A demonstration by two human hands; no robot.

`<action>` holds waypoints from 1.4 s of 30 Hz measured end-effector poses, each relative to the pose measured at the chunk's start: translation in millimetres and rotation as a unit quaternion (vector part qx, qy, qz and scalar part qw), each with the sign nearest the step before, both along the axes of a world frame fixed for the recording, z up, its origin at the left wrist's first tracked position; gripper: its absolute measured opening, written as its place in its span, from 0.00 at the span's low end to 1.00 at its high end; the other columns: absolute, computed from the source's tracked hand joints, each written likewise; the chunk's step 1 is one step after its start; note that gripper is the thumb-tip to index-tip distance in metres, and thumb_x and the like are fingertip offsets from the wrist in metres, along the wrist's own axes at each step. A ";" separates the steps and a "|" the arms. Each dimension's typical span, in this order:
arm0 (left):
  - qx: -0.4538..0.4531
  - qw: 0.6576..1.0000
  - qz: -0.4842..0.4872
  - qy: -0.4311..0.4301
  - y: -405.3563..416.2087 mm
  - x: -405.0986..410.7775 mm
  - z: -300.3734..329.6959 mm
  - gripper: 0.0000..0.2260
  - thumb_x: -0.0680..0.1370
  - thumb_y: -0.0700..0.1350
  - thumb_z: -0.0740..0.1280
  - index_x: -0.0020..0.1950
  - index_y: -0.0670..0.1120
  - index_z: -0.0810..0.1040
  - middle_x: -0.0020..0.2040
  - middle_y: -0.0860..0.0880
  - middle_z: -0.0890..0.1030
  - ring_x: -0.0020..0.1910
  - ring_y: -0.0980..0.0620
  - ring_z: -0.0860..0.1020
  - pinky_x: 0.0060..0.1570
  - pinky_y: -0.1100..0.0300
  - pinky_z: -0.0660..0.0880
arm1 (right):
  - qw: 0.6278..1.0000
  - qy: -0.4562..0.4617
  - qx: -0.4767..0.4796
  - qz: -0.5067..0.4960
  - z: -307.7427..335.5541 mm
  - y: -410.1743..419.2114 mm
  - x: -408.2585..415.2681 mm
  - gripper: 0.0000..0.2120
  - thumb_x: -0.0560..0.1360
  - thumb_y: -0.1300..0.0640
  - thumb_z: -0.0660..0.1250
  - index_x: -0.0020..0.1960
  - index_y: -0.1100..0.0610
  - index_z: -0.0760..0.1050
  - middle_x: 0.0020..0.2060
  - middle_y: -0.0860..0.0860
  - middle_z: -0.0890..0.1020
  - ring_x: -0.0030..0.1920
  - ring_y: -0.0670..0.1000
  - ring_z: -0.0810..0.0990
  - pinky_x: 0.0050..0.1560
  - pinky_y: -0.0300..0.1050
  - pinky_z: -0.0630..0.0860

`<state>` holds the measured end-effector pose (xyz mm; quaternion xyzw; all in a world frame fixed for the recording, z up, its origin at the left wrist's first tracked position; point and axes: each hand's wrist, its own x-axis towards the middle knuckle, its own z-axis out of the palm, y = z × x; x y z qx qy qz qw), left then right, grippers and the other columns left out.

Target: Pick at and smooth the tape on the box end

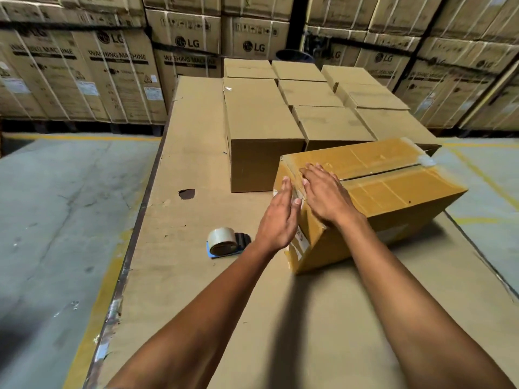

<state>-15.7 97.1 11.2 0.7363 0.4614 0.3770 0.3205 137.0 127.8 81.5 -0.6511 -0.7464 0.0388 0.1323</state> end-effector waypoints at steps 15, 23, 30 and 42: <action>-0.125 0.978 0.104 -0.133 -31.4 79.7 -10.0 0.30 0.89 0.58 0.44 0.91 0.52 0.44 0.91 0.54 0.48 0.90 0.52 0.53 0.87 0.46 0.56 | 0.993 -0.067 -0.075 0.061 -19.9 -33.8 46.6 0.31 0.86 0.42 0.42 0.86 0.49 0.44 0.85 0.43 0.45 0.85 0.48 0.41 0.84 0.60 0.41; -0.153 0.976 0.111 -0.110 -24.6 72.3 0.2 0.27 0.93 0.53 0.45 0.91 0.46 0.48 0.91 0.49 0.49 0.90 0.52 0.50 0.88 0.54 0.50 | 0.990 -0.065 -0.064 0.107 -17.3 -26.9 47.4 0.31 0.86 0.43 0.43 0.86 0.50 0.41 0.85 0.45 0.44 0.85 0.47 0.40 0.84 0.61 0.42; -0.135 0.964 0.134 -0.185 -12.4 84.6 3.7 0.26 0.93 0.53 0.45 0.91 0.49 0.50 0.91 0.50 0.51 0.89 0.54 0.51 0.88 0.51 0.51 | 0.987 -0.072 -0.066 0.131 -20.5 -21.7 45.6 0.33 0.83 0.41 0.41 0.86 0.46 0.42 0.85 0.43 0.47 0.85 0.47 0.42 0.84 0.61 0.43; -0.275 0.882 0.193 -0.332 11.0 76.5 -3.5 0.35 0.87 0.67 0.57 0.91 0.55 0.54 0.87 0.45 0.66 0.85 0.41 0.65 0.83 0.44 0.62 | 0.994 0.043 -0.085 -0.061 -20.2 9.5 33.1 0.46 0.79 0.24 0.45 0.86 0.51 0.39 0.85 0.50 0.43 0.85 0.53 0.40 0.81 0.61 0.38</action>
